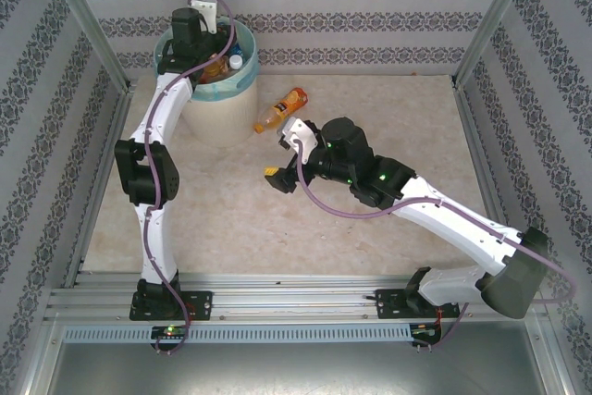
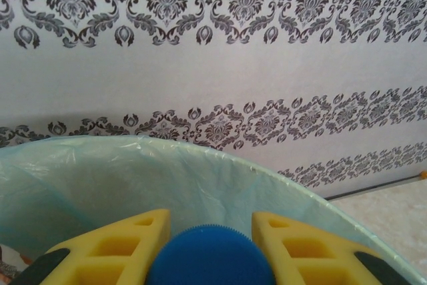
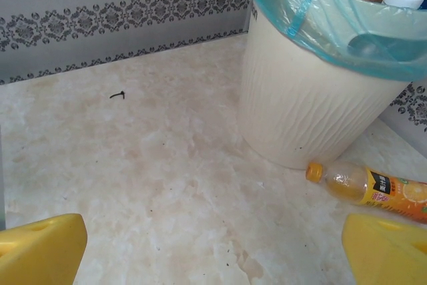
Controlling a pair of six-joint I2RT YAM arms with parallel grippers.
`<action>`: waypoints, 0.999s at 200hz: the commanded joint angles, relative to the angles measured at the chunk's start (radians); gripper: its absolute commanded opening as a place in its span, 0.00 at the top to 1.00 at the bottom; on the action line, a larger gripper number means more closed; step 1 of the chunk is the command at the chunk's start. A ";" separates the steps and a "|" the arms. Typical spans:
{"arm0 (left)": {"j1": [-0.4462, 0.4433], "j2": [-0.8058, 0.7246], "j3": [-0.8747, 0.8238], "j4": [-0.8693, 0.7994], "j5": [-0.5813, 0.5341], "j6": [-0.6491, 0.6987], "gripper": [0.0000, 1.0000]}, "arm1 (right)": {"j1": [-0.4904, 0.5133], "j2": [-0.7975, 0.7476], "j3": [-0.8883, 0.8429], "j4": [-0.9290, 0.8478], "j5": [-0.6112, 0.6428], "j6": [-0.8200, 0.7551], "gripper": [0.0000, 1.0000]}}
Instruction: Put the plastic bottles in the bin
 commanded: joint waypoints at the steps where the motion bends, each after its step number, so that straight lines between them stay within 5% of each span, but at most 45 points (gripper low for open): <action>1: 0.030 0.060 -0.080 -0.112 -0.019 -0.014 1.00 | 0.009 -0.001 0.024 -0.013 0.018 -0.013 0.02; 19: 0.039 0.054 -0.078 -0.084 -0.003 -0.045 1.00 | 0.010 0.003 0.029 -0.017 0.026 -0.013 0.02; 38: 0.047 0.038 -0.038 -0.076 0.026 -0.081 0.73 | 0.010 0.009 0.045 -0.025 0.041 -0.010 0.02; 118: 0.048 -0.248 -0.080 0.080 0.058 -0.179 0.36 | 0.012 0.062 0.095 -0.025 0.042 0.008 0.02; 164: 0.049 -0.398 -0.223 0.073 0.005 -0.165 0.36 | -0.003 0.134 0.152 -0.030 0.135 0.092 0.02; 200: 0.048 -0.580 -0.469 0.144 0.007 -0.181 0.40 | -0.134 0.283 0.276 -0.077 0.136 0.311 0.04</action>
